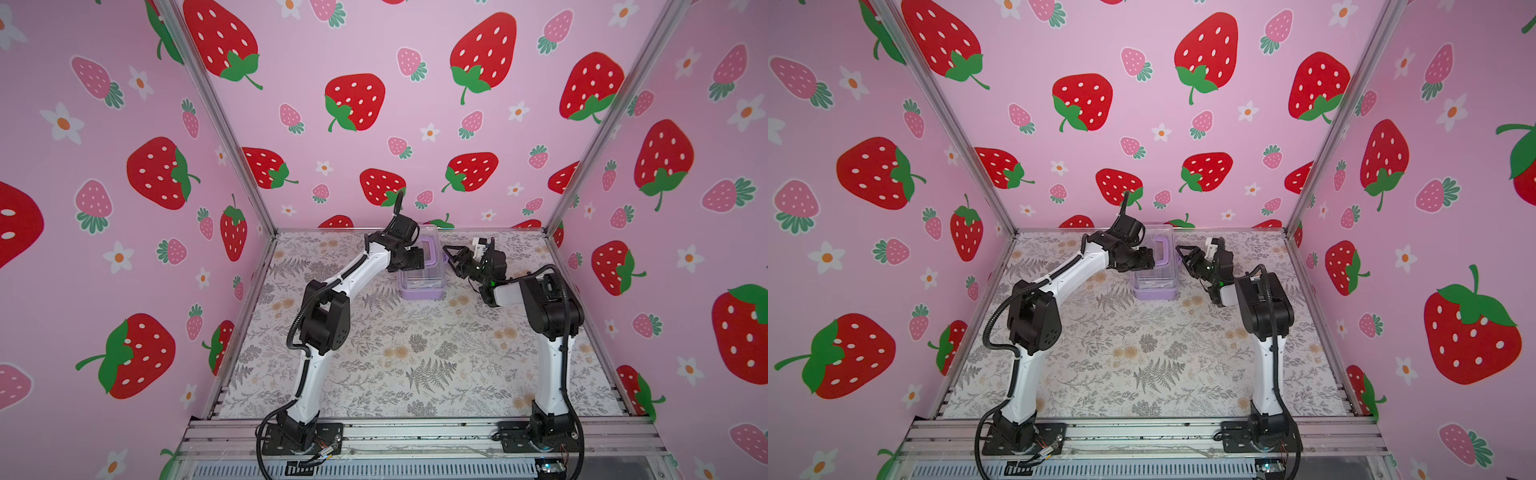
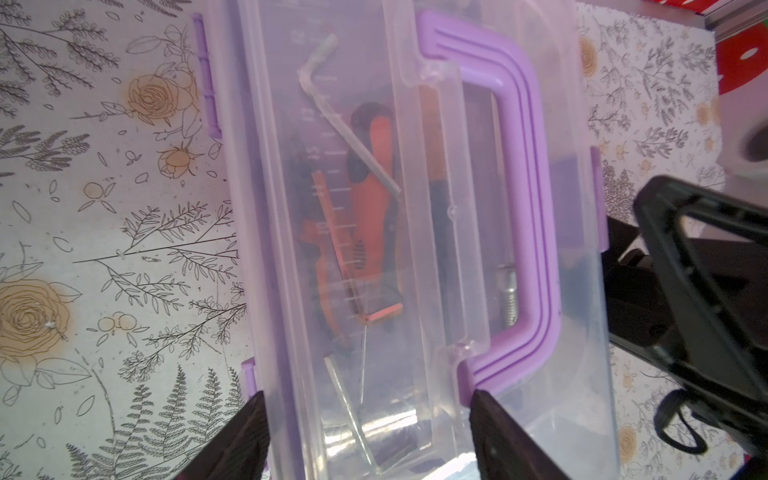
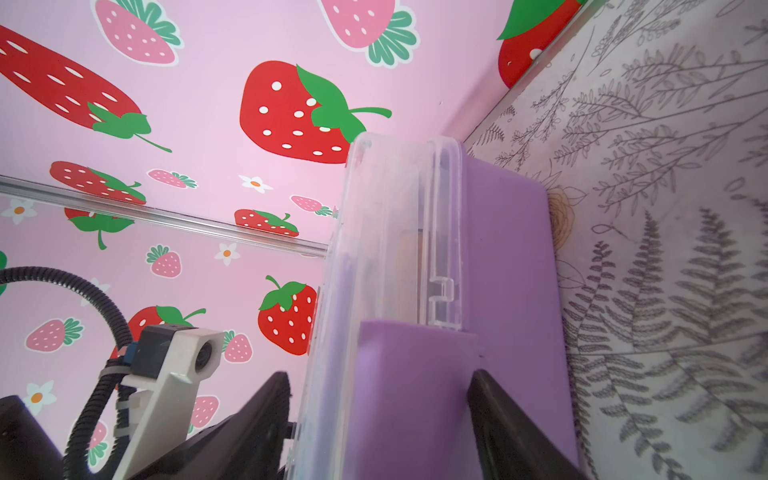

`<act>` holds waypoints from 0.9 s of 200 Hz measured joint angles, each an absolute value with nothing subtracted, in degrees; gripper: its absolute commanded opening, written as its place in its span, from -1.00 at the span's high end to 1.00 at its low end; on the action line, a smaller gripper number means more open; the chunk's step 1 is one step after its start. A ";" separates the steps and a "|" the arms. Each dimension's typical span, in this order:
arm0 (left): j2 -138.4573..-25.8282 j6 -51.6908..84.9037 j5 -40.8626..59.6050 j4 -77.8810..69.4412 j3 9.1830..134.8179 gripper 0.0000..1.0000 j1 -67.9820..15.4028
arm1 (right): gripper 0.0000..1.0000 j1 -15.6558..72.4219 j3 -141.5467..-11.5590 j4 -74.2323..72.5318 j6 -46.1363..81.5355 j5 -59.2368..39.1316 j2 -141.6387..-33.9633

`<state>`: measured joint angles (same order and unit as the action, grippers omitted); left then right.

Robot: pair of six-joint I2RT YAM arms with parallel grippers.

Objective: Pack the tool kit

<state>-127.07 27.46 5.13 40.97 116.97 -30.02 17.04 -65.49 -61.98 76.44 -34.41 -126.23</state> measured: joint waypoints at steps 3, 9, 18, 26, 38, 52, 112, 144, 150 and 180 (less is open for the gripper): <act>-127.07 27.46 5.13 40.97 116.99 -0.52 -30.02 | -0.34 17.02 -65.41 -62.17 76.51 -34.39 -126.23; -127.07 27.46 5.13 40.97 117.01 -0.52 -30.02 | -0.34 17.02 -65.17 -62.54 76.49 -34.46 -126.23; -127.07 27.46 5.10 41.01 117.03 -0.52 -30.02 | -0.34 16.97 -64.75 -63.18 76.53 -34.54 -126.21; -127.09 27.46 5.13 41.01 117.05 -0.52 -30.02 | -0.32 16.97 -64.42 -63.57 76.55 -34.59 -126.17; -127.09 27.46 5.10 41.01 117.05 -0.52 -30.02 | -0.28 16.97 -63.88 -64.12 76.62 -34.63 -126.04; -127.09 27.46 5.13 41.04 117.05 -0.52 -30.02 | -0.21 16.97 -63.48 -64.25 76.62 -34.65 -125.67; -127.11 27.55 5.13 41.04 117.08 -0.52 -30.02 | 0.04 16.86 -63.24 -64.73 76.42 -35.40 -123.57; -127.11 27.66 5.10 41.04 117.08 -0.51 -30.02 | 0.13 16.86 -62.94 -64.34 76.38 -35.44 -123.59; -127.11 27.66 5.10 41.04 117.08 -0.51 -30.02 | 0.14 16.86 -62.87 -64.10 76.31 -35.46 -123.59; -127.11 27.68 5.10 41.06 117.08 -0.51 -30.02 | 0.18 16.78 -62.61 -62.54 75.48 -35.48 -123.59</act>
